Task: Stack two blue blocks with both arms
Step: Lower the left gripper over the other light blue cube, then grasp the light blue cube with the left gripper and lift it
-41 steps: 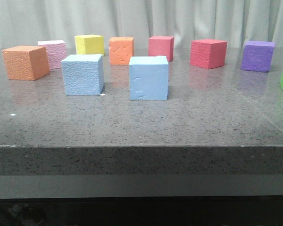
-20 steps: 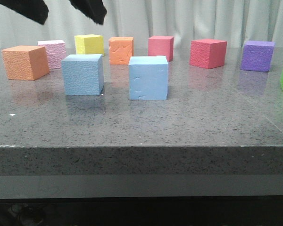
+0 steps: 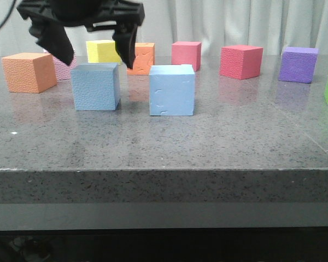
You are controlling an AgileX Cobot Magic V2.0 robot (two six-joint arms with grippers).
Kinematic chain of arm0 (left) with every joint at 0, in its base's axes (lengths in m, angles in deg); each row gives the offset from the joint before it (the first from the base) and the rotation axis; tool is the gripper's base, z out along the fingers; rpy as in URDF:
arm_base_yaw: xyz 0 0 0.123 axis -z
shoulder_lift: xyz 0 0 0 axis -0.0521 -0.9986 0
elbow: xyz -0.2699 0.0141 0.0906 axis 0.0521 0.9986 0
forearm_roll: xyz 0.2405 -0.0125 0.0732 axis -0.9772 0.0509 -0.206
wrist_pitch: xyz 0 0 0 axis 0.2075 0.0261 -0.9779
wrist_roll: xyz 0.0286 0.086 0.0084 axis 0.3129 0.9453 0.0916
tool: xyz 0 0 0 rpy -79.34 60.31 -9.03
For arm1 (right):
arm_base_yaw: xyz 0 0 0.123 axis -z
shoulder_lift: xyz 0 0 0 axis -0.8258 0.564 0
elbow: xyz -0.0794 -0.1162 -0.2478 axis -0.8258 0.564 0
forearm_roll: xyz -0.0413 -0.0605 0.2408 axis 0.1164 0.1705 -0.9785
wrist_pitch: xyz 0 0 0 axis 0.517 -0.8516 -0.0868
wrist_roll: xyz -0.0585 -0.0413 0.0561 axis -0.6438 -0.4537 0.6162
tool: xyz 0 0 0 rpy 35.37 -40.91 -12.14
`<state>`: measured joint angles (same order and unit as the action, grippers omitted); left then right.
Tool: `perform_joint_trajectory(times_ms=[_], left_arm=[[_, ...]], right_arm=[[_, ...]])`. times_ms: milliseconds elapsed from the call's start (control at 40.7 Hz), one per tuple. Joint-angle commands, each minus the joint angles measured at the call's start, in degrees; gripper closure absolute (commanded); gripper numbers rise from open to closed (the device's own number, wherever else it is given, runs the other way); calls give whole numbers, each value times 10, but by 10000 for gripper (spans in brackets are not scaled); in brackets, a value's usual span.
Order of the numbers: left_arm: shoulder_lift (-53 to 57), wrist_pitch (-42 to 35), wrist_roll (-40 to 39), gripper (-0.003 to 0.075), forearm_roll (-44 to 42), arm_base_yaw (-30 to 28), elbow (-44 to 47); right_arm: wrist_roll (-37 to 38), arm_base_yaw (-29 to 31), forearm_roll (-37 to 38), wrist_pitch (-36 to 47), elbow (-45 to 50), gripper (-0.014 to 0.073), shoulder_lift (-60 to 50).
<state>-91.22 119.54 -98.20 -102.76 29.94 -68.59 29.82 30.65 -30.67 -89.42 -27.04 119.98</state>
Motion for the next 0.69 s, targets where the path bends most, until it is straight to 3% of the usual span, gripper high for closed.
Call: perform_joint_trajectory(times_ms=[0,172,442,664], left_arm=[[11,-23,-9,37,-9,3,-20],[-6,-22,-19,77,-10,3,-20],[-6,-21,-20,363,-10,3,-20],[15,-1,7,406,-26,3,-24]], right_arm=[[0,2,2,37,-14,46,-4],[0,2,2,37,-14,46,-4],[0,2,2,37,-14,46,-4],[0,2,2,37,-14,46,-4]])
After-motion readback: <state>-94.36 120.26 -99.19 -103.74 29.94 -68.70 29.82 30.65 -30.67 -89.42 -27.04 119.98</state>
